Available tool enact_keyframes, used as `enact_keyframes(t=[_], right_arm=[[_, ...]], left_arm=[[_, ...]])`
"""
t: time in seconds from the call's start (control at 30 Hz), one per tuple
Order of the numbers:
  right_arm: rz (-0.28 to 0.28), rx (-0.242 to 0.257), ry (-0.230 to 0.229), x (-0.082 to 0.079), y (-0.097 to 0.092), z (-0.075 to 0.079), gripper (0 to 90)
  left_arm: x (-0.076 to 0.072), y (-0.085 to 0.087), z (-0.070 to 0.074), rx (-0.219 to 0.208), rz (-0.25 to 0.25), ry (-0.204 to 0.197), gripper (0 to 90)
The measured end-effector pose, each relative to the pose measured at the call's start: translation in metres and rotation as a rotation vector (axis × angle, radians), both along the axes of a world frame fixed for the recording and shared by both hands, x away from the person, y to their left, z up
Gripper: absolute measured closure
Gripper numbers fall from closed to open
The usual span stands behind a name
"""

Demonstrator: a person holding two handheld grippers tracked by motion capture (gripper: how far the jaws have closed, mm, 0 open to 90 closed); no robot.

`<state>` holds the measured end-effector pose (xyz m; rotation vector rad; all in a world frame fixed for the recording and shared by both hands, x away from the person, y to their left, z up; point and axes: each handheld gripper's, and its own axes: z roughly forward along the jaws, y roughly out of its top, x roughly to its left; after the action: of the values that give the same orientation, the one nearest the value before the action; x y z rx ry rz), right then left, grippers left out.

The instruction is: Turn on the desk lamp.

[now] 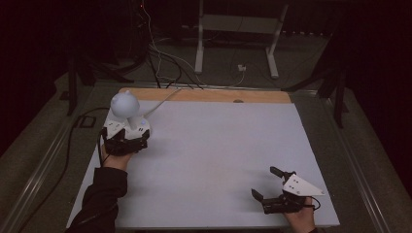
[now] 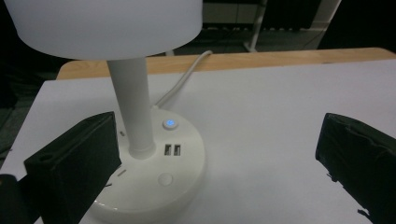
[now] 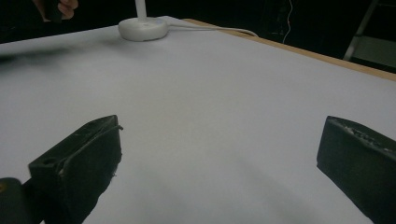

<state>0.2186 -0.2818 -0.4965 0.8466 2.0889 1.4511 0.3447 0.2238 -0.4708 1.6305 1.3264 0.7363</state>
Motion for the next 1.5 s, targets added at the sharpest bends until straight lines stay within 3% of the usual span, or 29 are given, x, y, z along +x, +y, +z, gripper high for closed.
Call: enact_keyframes(t=[0.17,0.23,0.43,0.53,0.57,0.63,0.8,0.93,1.0,1.27,1.5], right_arm=[[0.001,-0.003,0.0,0.0,0.0,0.0,0.0],[0.001,-0.003,0.002,0.0,0.0,0.0,0.0],[0.0,-0.003,0.005,0.001,0.0,-0.001,0.0],[0.002,-0.005,0.004,0.001,0.0,-0.001,0.0],[0.002,-0.005,0.004,0.001,0.0,-0.001,0.0],[0.001,-0.003,0.008,0.001,0.0,-0.001,0.0],[0.003,-0.003,0.008,0.001,0.0,-0.001,0.0],[0.004,-0.001,0.011,0.001,0.0,-0.001,0.0],[0.005,-0.001,0.013,0.001,0.0,-0.002,0.0],[0.004,0.0,0.015,0.001,0.0,-0.002,0.0],[0.005,0.002,0.015,0.001,0.0,-0.001,0.0]], left_arm=[[0.005,0.001,-0.003,0.025,0.042,0.051,6.9],[0.006,0.002,-0.004,0.025,0.048,0.059,15.2],[0.01,0.003,-0.007,0.055,0.083,0.092,26.9],[0.012,0.003,-0.009,0.075,0.101,0.094,38.9],[0.012,0.004,-0.009,0.067,0.1,0.095,38.9],[0.013,0.005,-0.009,0.073,0.104,0.097,48.0],[0.015,0.005,-0.012,0.073,0.084,0.108,60.7],[0.017,0.007,-0.015,0.093,0.074,0.116,73.0],[0.018,0.007,-0.015,0.084,0.07,0.121,74.6],[0.022,0.006,-0.021,0.115,0.072,0.146,87.6],[0.025,0.005,-0.026,0.146,0.068,0.157,90.0]])
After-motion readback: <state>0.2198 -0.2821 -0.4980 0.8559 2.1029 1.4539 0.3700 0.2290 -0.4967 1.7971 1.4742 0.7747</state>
